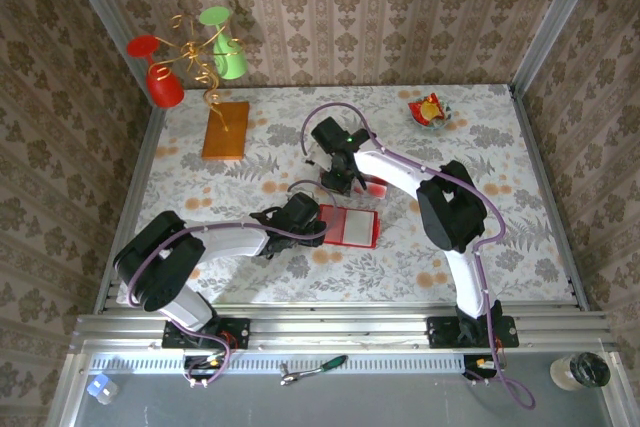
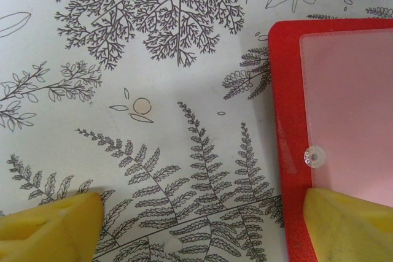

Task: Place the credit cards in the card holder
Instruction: Pick up the credit card from the storage box.

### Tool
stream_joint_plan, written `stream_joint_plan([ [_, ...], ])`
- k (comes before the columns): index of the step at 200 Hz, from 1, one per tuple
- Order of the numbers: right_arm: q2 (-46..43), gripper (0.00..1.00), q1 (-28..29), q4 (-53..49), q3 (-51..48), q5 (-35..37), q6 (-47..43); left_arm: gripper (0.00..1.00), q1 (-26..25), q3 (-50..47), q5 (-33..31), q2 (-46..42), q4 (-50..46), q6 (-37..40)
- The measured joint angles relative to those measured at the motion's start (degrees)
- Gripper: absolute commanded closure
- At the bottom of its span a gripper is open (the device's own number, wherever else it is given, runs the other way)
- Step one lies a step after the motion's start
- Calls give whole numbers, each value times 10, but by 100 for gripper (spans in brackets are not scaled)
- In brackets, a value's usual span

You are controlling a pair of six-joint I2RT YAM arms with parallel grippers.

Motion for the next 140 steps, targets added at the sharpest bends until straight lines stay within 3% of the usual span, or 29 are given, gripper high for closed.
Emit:
stream_joint_plan([
  [94, -48, 100, 11, -24, 20, -5, -23, 14, 0, 0, 0, 0, 0, 0],
  [140, -84, 100, 9, -31, 15, -15, 20, 14, -1, 0, 0, 0, 0, 0],
])
